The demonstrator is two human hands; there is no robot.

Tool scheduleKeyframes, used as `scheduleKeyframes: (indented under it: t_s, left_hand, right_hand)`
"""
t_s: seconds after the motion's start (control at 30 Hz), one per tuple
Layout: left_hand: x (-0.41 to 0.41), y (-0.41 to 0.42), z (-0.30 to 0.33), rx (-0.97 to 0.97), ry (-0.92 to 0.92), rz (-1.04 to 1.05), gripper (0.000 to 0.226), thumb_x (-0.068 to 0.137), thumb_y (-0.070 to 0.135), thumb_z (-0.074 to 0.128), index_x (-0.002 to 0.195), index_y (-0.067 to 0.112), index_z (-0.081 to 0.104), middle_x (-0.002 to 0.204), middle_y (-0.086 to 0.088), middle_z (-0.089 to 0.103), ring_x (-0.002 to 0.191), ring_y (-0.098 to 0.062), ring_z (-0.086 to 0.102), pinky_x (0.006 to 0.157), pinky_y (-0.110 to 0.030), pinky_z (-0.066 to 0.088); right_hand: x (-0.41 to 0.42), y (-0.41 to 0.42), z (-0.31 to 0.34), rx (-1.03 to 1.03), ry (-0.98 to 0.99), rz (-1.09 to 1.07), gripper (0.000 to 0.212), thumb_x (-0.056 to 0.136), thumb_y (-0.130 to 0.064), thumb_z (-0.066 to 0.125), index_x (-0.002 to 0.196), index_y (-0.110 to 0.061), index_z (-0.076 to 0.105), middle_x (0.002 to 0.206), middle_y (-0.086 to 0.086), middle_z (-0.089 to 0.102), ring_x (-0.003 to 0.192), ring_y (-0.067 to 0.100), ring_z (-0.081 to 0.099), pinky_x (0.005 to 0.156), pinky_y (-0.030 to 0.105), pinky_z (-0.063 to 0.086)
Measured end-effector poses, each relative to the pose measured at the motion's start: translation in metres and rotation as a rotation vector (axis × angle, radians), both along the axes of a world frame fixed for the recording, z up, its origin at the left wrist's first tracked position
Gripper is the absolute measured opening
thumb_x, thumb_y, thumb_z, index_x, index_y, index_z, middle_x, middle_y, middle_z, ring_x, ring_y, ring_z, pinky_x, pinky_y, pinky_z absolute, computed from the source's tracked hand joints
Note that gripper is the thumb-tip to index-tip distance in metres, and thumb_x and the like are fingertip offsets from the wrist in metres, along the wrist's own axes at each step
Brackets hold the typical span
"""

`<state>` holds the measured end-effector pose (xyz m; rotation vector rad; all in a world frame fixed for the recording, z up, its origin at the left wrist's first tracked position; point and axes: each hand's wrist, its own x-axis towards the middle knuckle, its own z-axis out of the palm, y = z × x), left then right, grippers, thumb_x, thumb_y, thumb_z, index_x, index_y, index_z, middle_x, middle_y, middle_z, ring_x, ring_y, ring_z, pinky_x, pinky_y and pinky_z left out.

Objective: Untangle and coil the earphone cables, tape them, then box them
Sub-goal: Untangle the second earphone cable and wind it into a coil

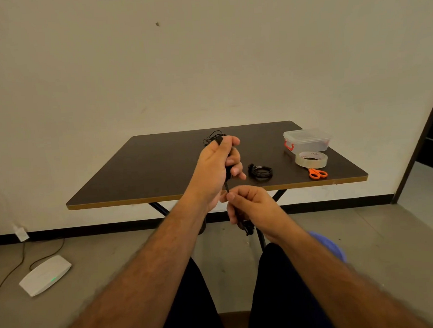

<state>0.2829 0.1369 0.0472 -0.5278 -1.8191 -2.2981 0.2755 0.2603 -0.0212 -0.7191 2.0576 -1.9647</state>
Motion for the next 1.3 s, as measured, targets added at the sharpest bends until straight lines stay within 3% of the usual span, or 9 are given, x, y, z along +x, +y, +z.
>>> scheduleKeyframes:
  t_s: [0.17,0.33,0.47,0.6,0.7,0.8,0.97,1.2,1.3]
  left_hand:
    - [-0.012,-0.008,-0.008,-0.223,0.189,0.278,0.024,0.108,0.022,0.033,0.099,0.016,0.055,0.061,0.009,0.050,0.058,-0.011,0.055,0.068,-0.034,0.054]
    - [-0.023,-0.022,-0.025,-0.478,0.249,0.429,0.023,0.107,0.025,0.035,0.097,0.024,0.056,0.068,0.007,0.060,0.069,-0.018,0.063,0.072,-0.033,0.055]
    - [-0.023,-0.025,-0.032,-0.659,0.107,0.387,0.027,0.107,0.029,0.035,0.099,0.017,0.057,0.077,-0.001,0.065,0.070,-0.014,0.066,0.064,-0.026,0.054]
    - [-0.021,-0.021,-0.035,-0.766,0.002,0.295,0.032,0.106,0.033,0.035,0.093,0.014,0.057,0.073,0.000,0.062,0.057,-0.007,0.057,0.057,-0.027,0.050]
    - [-0.018,-0.017,-0.035,-0.666,-0.085,0.093,0.043,0.107,0.039,0.031,0.080,0.015,0.054,0.062,0.003,0.050,0.048,-0.007,0.042,0.048,-0.024,0.036]
    - [-0.014,-0.014,-0.035,-0.534,-0.211,-0.125,0.050,0.105,0.050,0.024,0.076,0.018,0.050,0.060,0.006,0.040,0.049,-0.008,0.028,0.048,-0.027,0.021]
    - [-0.013,-0.017,-0.038,-0.374,-0.467,-0.292,0.047,0.100,0.059,0.029,0.078,0.020,0.046,0.061,0.006,0.030,0.049,-0.007,0.019,0.045,-0.021,0.017]
    - [-0.015,-0.022,-0.038,-0.070,-0.596,-0.378,0.045,0.100,0.051,0.038,0.064,0.023,0.042,0.053,0.009,0.028,0.040,-0.003,0.022,0.041,-0.018,0.013]
    - [-0.014,-0.024,-0.037,0.012,-0.591,-0.478,0.042,0.096,0.047,0.043,0.062,0.023,0.039,0.050,0.009,0.032,0.036,-0.003,0.029,0.038,-0.017,0.018]
  right_hand:
    - [0.012,-0.001,0.007,0.109,-0.011,0.034,0.021,0.102,-0.014,0.048,0.110,-0.011,0.067,0.076,0.005,0.069,0.073,0.015,0.068,0.074,0.021,0.055]
    - [0.016,0.001,0.020,0.016,-0.098,0.031,0.041,0.098,-0.008,0.054,0.135,-0.023,0.046,0.077,0.005,0.069,0.063,0.017,0.063,0.062,0.030,0.058]
    - [0.012,0.006,0.031,0.065,-0.033,-0.078,0.036,0.093,-0.005,0.060,0.118,-0.027,0.050,0.077,0.003,0.069,0.055,0.014,0.059,0.057,0.029,0.056]
    - [0.002,0.013,0.044,0.142,0.068,-0.159,0.021,0.091,-0.007,0.063,0.108,-0.018,0.056,0.079,0.008,0.070,0.055,0.014,0.060,0.062,0.034,0.059]
    - [-0.007,0.020,0.052,0.090,-0.014,-0.172,0.017,0.093,-0.010,0.063,0.109,-0.012,0.056,0.075,0.010,0.070,0.053,0.017,0.060,0.066,0.039,0.061]
    - [-0.012,0.025,0.057,-0.050,-0.185,-0.119,0.020,0.096,-0.016,0.061,0.112,-0.008,0.053,0.069,0.009,0.067,0.050,0.016,0.059,0.063,0.037,0.061]
    - [-0.017,0.032,0.056,-0.222,-0.326,-0.103,0.020,0.097,-0.025,0.059,0.107,-0.009,0.052,0.075,0.015,0.070,0.059,0.021,0.068,0.065,0.037,0.062]
    - [-0.026,0.037,0.043,0.040,0.096,-0.263,0.012,0.093,-0.016,0.065,0.105,-0.016,0.064,0.089,0.006,0.070,0.078,0.018,0.071,0.067,0.033,0.059]
    - [-0.028,0.034,0.041,0.077,0.130,-0.139,0.019,0.095,-0.015,0.062,0.113,-0.020,0.064,0.102,0.006,0.072,0.098,0.022,0.071,0.081,0.040,0.059]
